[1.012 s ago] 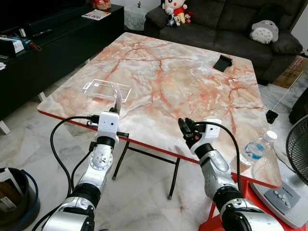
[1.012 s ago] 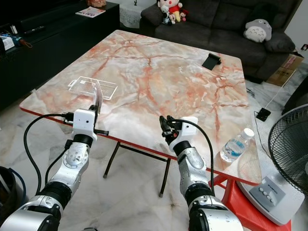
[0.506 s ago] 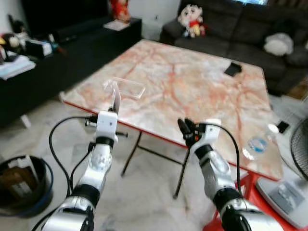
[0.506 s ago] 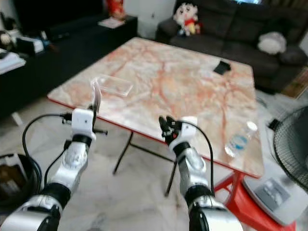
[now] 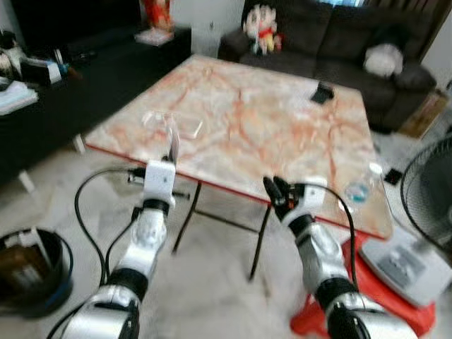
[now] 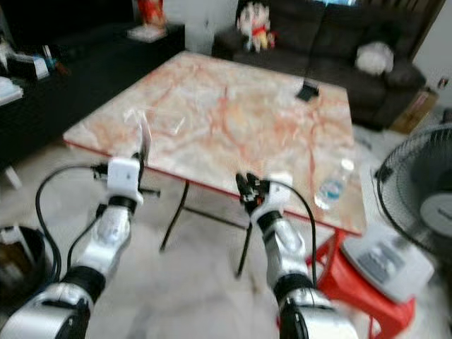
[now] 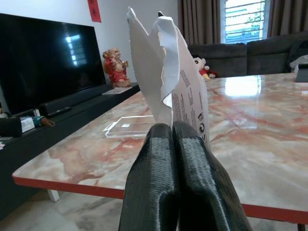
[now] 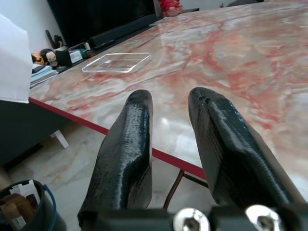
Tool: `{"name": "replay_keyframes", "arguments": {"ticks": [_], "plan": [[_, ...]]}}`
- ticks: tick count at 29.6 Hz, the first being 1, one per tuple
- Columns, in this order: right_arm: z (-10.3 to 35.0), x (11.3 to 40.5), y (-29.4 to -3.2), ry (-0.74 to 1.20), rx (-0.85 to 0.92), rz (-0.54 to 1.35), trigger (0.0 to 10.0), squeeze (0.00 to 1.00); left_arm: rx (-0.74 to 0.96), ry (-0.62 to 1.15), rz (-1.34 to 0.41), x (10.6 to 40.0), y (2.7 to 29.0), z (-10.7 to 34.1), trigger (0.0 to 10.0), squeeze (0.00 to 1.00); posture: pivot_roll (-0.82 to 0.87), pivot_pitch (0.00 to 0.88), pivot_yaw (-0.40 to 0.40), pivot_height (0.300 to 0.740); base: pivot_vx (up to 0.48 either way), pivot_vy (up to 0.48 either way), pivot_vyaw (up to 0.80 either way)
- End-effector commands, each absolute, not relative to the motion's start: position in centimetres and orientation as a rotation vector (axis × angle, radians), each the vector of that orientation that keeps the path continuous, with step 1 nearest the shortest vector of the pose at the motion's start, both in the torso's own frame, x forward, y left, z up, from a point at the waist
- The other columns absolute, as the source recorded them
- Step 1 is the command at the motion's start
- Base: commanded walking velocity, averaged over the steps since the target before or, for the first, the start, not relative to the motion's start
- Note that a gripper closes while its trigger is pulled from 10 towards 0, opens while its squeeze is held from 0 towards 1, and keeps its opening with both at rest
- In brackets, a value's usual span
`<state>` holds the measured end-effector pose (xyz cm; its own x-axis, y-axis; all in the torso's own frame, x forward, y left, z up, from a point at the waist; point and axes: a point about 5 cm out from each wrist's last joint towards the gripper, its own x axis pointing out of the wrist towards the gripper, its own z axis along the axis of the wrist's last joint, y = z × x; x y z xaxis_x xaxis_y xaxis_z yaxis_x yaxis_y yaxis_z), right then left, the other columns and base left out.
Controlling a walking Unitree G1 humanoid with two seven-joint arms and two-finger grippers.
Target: Picking trash to rubbish bin
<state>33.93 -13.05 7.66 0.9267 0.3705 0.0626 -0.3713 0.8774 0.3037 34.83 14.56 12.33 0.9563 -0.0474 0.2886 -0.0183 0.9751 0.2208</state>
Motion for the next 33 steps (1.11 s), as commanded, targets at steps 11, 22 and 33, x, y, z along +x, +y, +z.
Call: {"name": "replay_keyframes", "arguments": {"ticks": [11, 22, 33], "plan": [[7.93, 34.17, -13.92, -0.003, 0.306, 0.37, 10.0, 0.0, 0.225, -0.295, -0.032, 35.03, 14.07, 12.48, 10.0, 0.0, 0.0, 0.04, -0.136, 0.74, 0.0, 0.0, 0.0], [7.89, 34.17, -13.96, 0.002, 0.305, 0.371, 10.0, 0.0, 0.226, -0.293, -0.029, 35.05, 14.09, 12.47, 10.0, 0.0, 0.0, 0.043, -0.138, 0.74, -0.183, 0.0, 0.0], [7.73, 34.1, -14.02, 0.012, 0.303, 0.371, 10.0, 0.0, 0.225, -0.293, -0.026, 35.05, 14.1, 12.47, 10.0, 0.0, 0.0, 0.045, -0.14, 0.74, -0.26, 0.0, 0.0]]}}
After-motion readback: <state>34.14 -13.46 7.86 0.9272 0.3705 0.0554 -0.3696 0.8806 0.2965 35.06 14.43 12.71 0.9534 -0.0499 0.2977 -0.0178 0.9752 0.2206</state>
